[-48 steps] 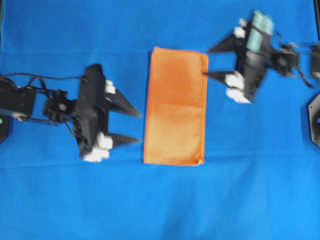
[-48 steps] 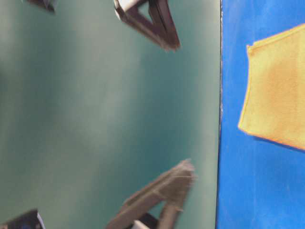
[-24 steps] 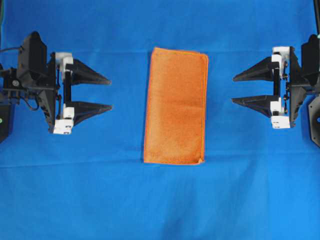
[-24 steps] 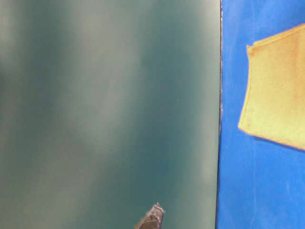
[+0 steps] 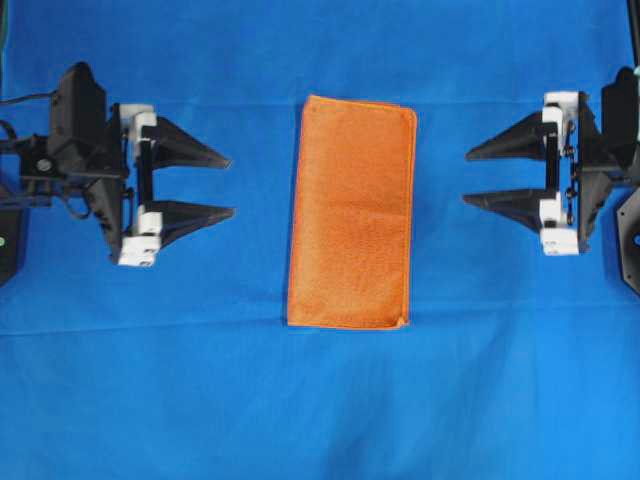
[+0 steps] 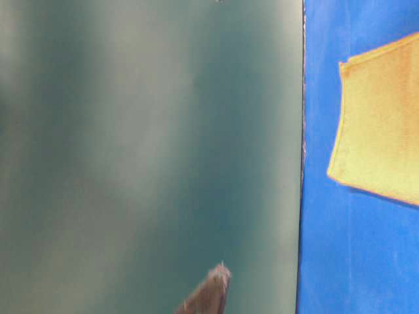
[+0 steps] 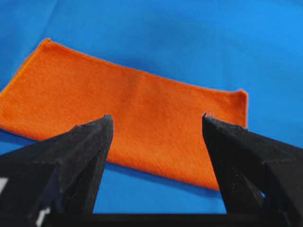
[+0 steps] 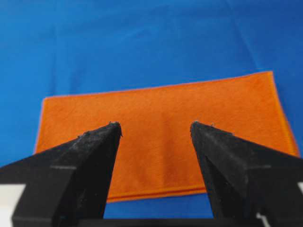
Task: Fold the orange towel.
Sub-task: 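Move both grippers to the towel's far end and grasp its corners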
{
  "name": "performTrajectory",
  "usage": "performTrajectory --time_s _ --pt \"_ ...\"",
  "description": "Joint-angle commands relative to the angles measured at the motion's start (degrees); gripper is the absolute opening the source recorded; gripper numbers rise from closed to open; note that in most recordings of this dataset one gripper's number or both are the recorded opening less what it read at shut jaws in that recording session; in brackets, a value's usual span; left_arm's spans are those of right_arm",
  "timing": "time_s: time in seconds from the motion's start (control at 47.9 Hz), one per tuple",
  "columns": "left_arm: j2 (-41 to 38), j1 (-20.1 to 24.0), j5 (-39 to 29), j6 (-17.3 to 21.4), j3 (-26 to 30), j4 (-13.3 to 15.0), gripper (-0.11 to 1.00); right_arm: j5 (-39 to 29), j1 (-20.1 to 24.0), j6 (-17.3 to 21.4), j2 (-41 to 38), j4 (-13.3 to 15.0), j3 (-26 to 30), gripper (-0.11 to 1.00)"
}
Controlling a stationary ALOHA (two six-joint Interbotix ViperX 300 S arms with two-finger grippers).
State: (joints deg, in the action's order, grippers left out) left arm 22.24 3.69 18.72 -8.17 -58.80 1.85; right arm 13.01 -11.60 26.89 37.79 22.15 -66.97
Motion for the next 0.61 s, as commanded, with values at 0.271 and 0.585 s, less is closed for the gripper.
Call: performTrajectory --time_s 0.271,0.585 --pt "-10.9 7.21 -1.67 10.9 11.69 -0.18 0.73 -1.67 -10.37 -0.18 -10.28 -0.53 6.24 0.63" --pt "-24.79 14.94 -0.18 11.6 19.42 -0.18 0.77 -1.85 -16.52 -1.14 -28.21 1.23 13.01 0.63"
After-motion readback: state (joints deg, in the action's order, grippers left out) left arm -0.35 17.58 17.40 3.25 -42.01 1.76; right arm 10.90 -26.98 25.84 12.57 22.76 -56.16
